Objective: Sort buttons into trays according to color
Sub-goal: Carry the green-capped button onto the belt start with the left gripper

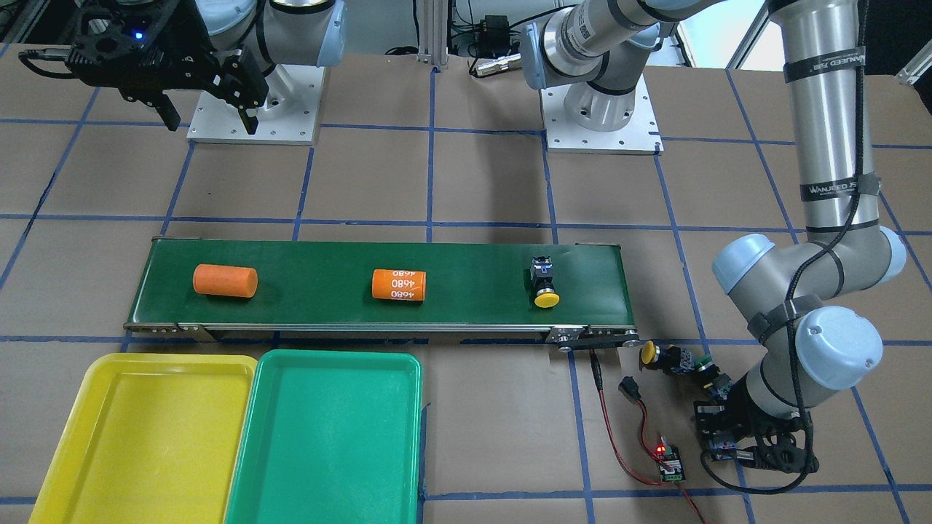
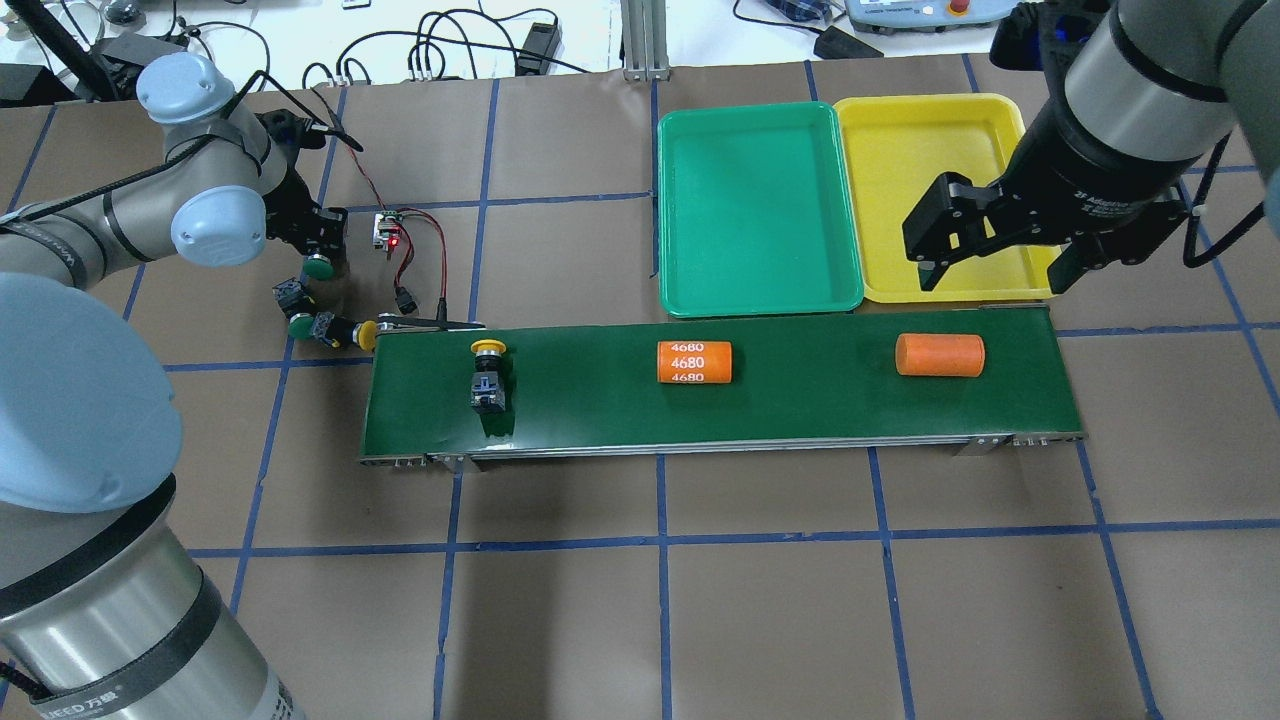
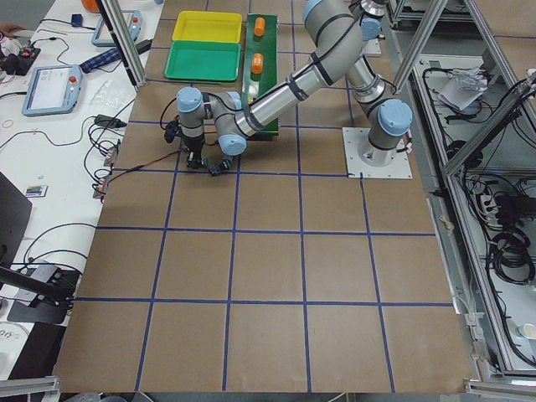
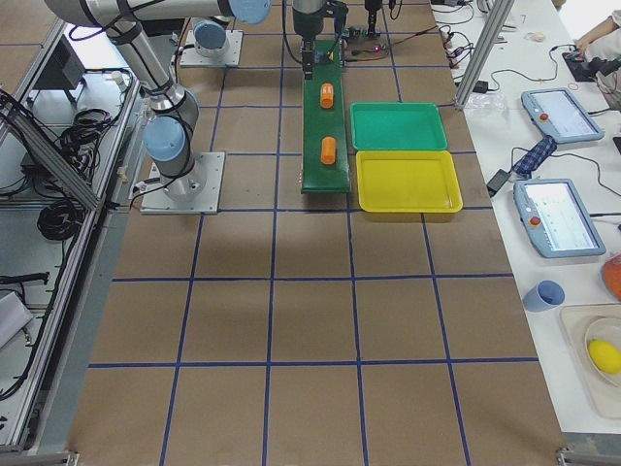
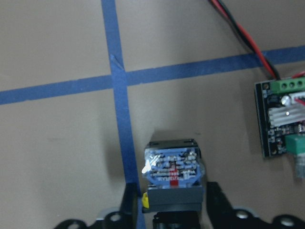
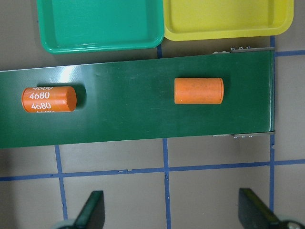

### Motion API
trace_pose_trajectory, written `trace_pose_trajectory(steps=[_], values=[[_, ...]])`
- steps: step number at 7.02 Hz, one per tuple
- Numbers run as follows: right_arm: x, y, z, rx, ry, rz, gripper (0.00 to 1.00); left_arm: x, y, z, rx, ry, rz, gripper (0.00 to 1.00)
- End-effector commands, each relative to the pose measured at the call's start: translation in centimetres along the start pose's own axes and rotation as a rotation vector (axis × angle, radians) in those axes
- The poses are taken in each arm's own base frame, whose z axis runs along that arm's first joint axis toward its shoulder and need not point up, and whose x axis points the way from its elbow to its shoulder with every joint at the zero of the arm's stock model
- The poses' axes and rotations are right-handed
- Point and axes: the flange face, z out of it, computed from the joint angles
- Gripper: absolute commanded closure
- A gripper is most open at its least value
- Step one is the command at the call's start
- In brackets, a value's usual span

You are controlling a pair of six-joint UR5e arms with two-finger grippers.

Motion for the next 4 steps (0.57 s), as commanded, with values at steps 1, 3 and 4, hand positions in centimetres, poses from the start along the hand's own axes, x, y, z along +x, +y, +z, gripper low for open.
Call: trace_pose_trajectory(steps=[1,3,4], values=[[0.0,0.0,0.0,-0.001,0.0,-0.001,0.0,1.3,0.7,-4.8,-0.038,0.028,0.009,1.0],[0.0,0.0,0.0,-0.001,0.0,-0.001,0.0,5.3,4.2,-12.6,-0.101,0.051,-0.039,1.0],[0.0,0.0,0.0,-0.001,0.0,-0.002,0.0,9.2,6.9,-14.8,-0.118,0.062,-0.008,1.0]])
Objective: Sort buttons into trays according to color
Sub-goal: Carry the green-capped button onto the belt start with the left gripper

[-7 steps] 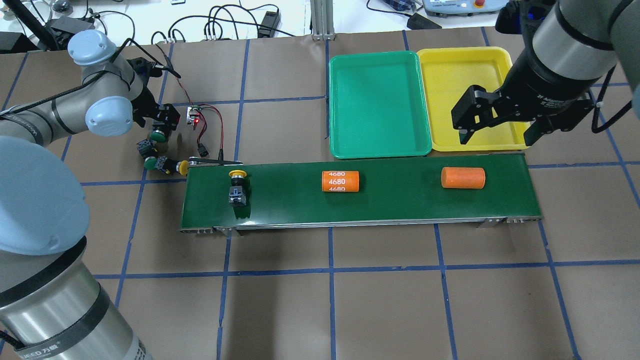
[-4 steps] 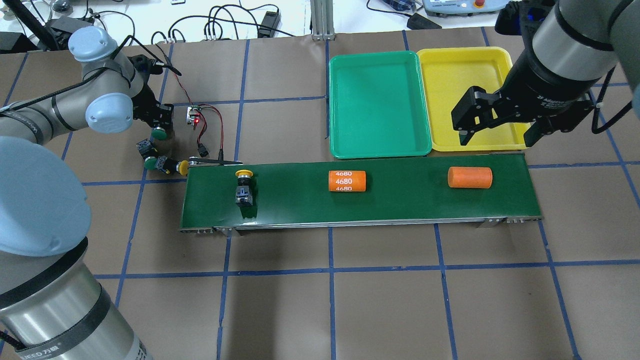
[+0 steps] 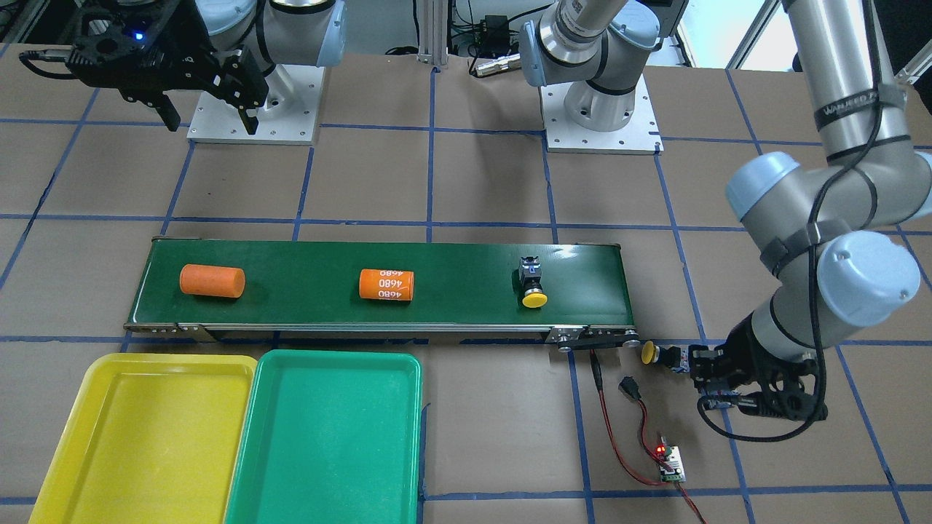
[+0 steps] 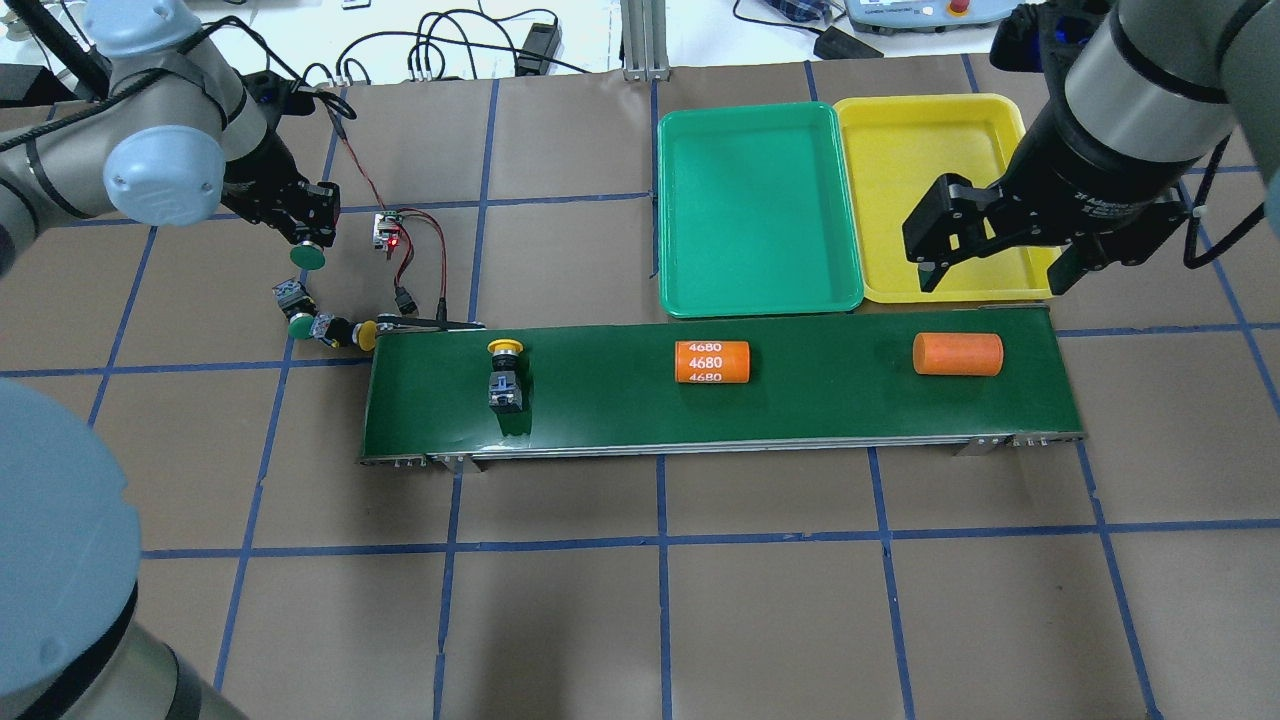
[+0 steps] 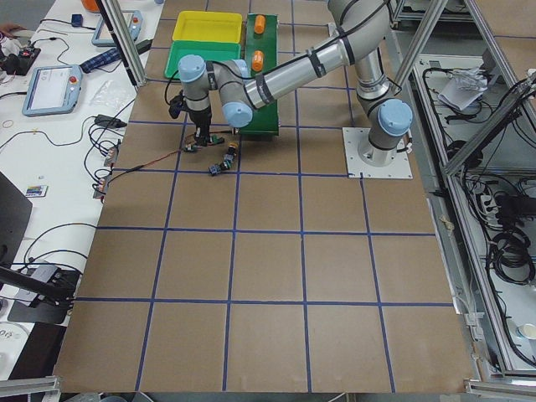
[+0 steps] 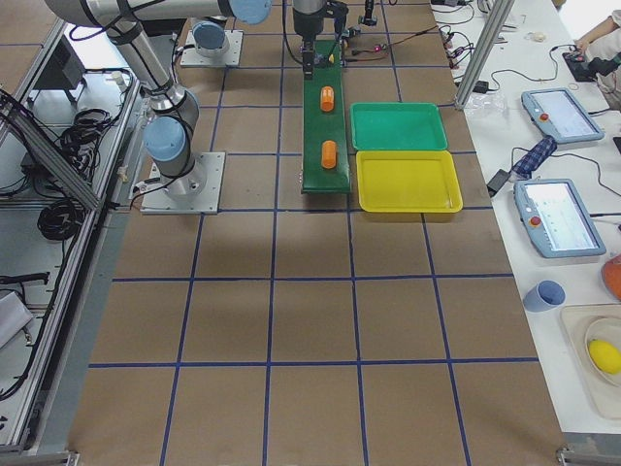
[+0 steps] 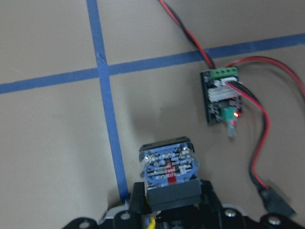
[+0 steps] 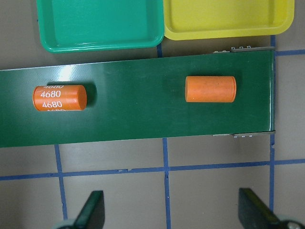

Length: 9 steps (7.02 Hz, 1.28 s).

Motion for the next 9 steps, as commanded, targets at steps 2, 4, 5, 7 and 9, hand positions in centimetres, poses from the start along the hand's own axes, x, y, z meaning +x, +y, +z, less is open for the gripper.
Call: trace_pose_trajectory(steps=[2,4,5,7,9], values=[[0.0,0.0,0.0,0.0,0.002,-0.001,0.0,9.4,9.5,0.8,-0.051,0.017,0.008,1.0],[0.0,0.1,0.0,-0.002,0.002,-0.003,0.0,10.3,11.1,1.9,-0.062,0.008,0.03,1.0],[0.0,0.1,0.1,-0.008,0.002,-0.009,0.0,10.7,11.4,2.1,-0.067,0.017,0.036,0.97],[0.0,0.2,0.0,-0.011,0.002,-0.013,0.0,10.9,11.7,2.6,-0.076,0.019,0.036,0.0],[0.0,0.2,0.1,-0.013,0.002,-0.013,0.0,10.6,11.7,-0.2,-0.027,0.002,0.029,0.0]])
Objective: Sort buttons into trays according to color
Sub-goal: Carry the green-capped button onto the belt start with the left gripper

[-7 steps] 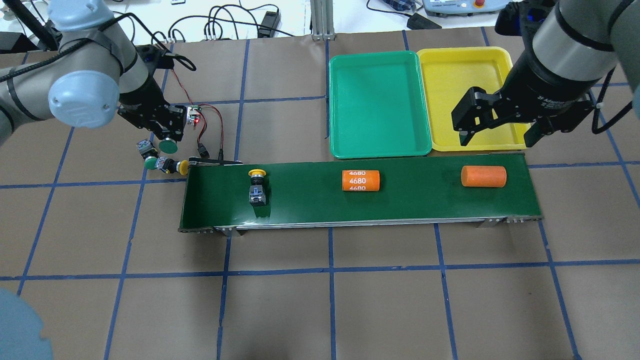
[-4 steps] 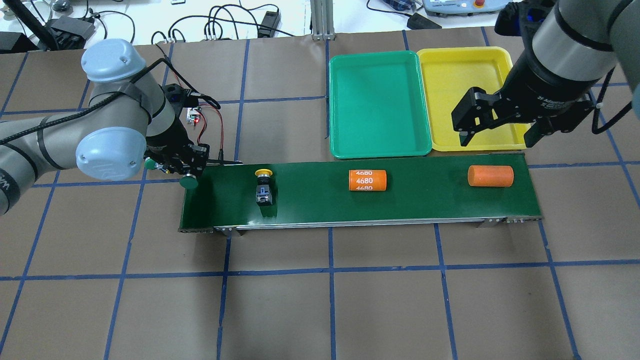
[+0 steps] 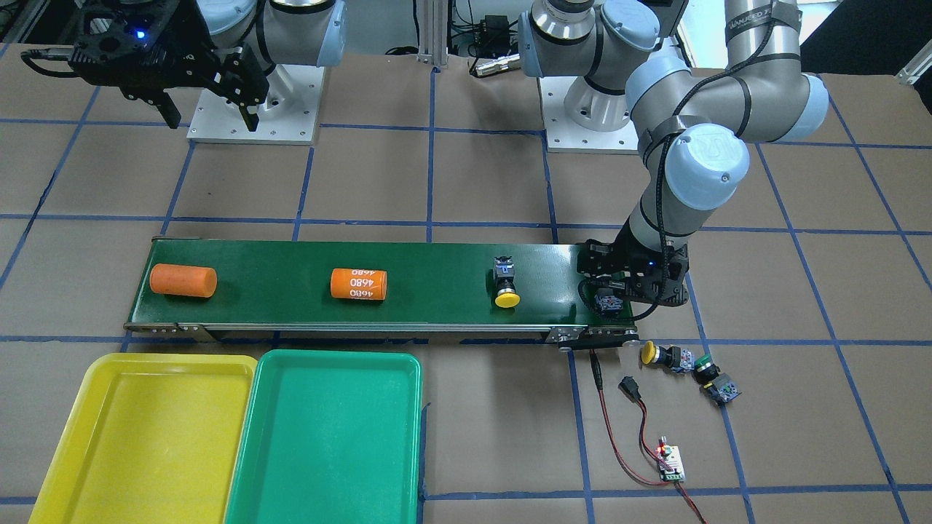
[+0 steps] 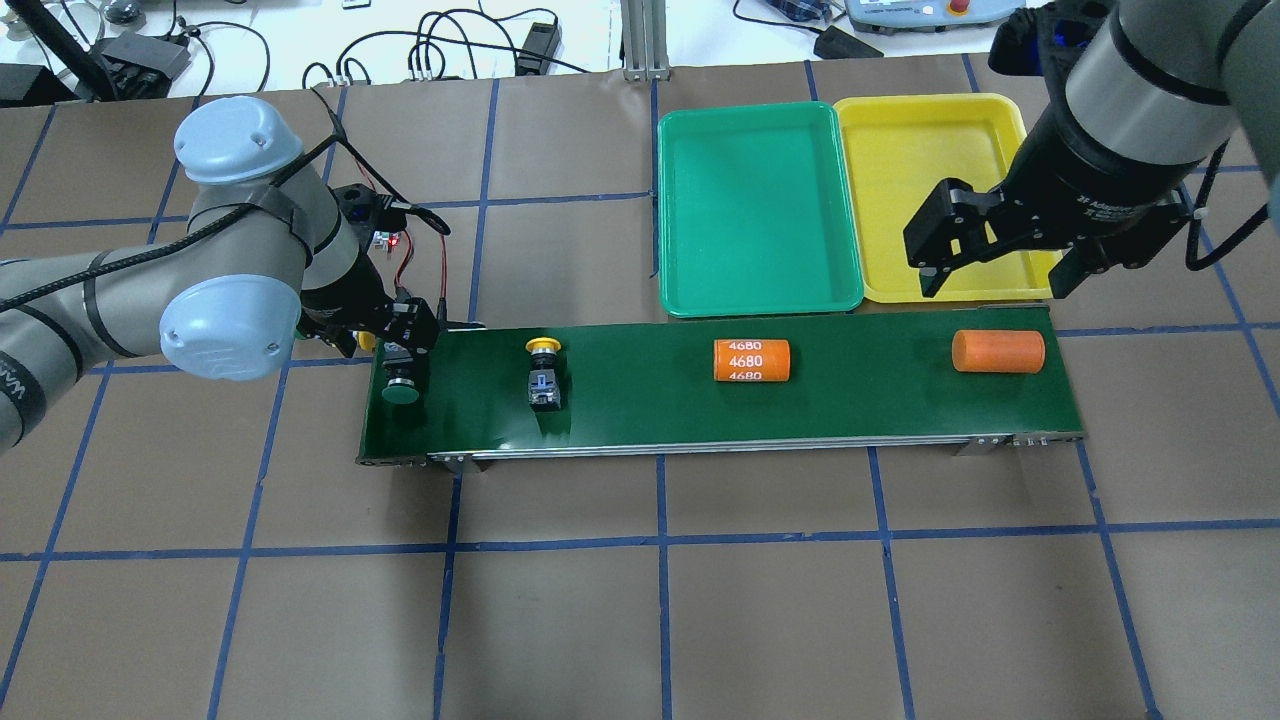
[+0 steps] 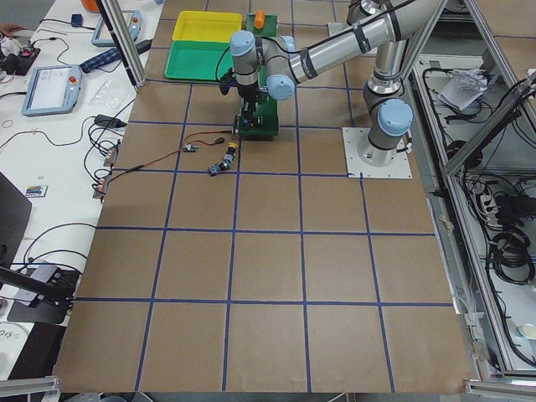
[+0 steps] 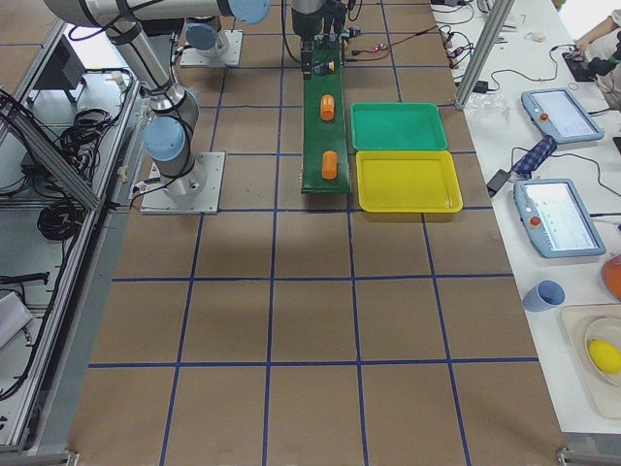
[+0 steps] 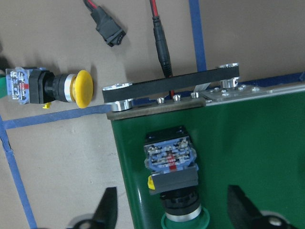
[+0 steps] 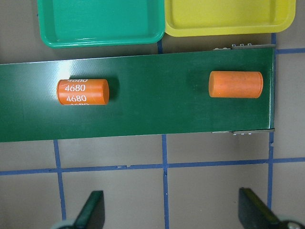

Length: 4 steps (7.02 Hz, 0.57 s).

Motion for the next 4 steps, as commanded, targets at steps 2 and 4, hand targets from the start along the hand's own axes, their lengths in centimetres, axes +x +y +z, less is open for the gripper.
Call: trace_pose_trajectory(steps=[2,4], values=[[0.0,0.0,0.0,0.0,0.0,0.001,0.0,-6.6,-3.5,-6.4,0.126,-0.041,-0.096,0.0],[0.0,0.0,0.0,0.0,0.0,0.0,0.0,-16.0,-4.8,-4.4,0.111,-0.031,-0.229,0.0]])
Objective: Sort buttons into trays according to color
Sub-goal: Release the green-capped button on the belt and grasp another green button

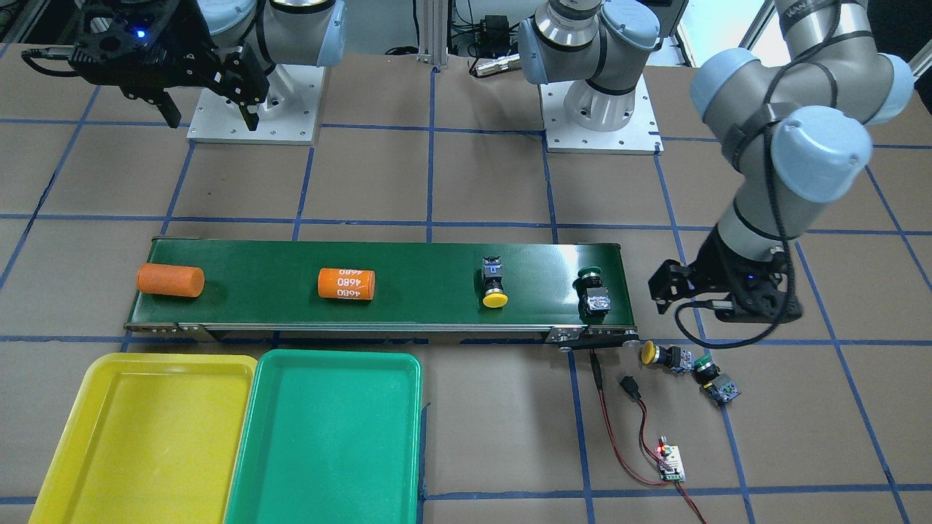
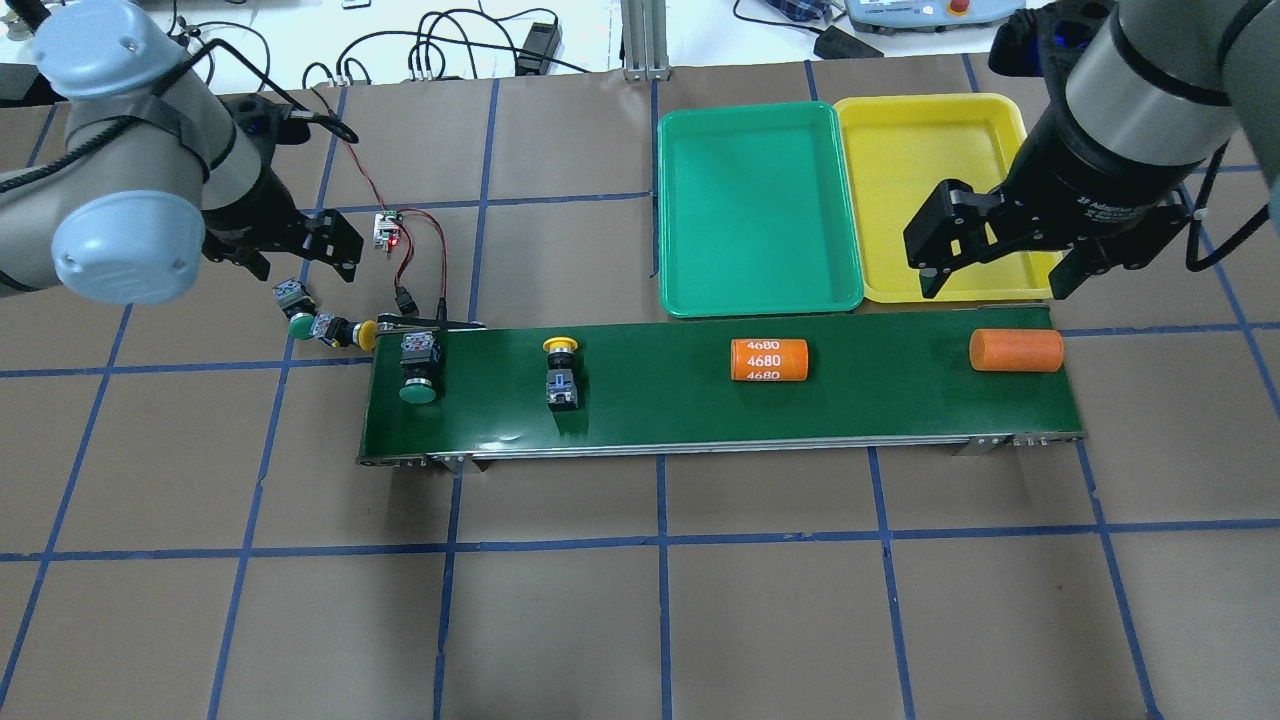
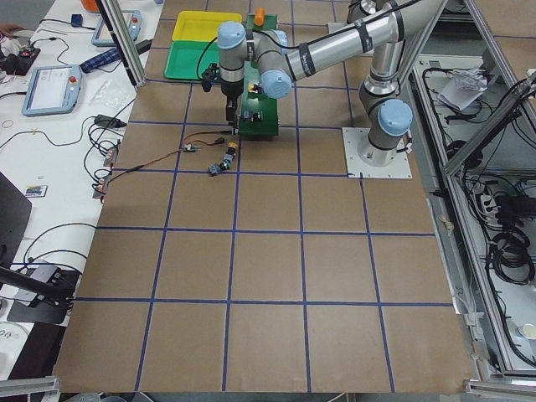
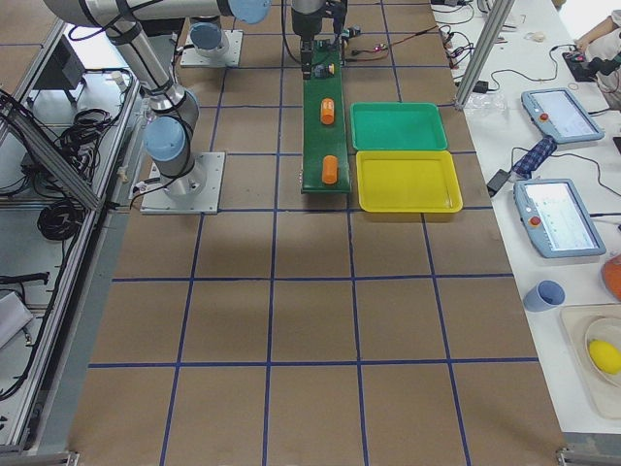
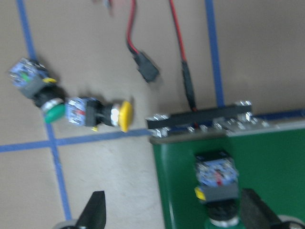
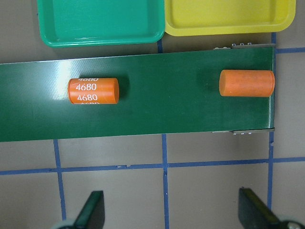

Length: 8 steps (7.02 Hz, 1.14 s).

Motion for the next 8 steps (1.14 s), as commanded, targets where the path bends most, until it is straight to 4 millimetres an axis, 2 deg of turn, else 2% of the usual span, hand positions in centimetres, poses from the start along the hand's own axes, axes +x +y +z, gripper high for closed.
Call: trace_pose_trajectory(steps=[1,3,5,7,8], values=[[0.0,0.0,0.0,0.001,0.0,-0.001,0.0,-5.9,-2.2,3.5,-0.011,0.0,-0.086,0.0],[0.0,0.0,0.0,0.001,0.0,-0.001,0.0,-6.6,-4.4,8.2,0.044,-0.017,-0.083,0.0],[0.0,0.0,0.0,-0.001,0.0,0.0,0.0,-6.7,-4.5,10.6,0.011,-0.012,-0.096,0.0],[0.0,0.0,0.0,0.001,0.0,-0.001,0.0,-7.0,-5.0,12.1,0.014,-0.018,-0.105,0.0],[0.0,0.0,0.0,0.001,0.0,-0.001,0.0,-6.8,-4.5,13.3,-0.011,-0.012,-0.121,0.0]])
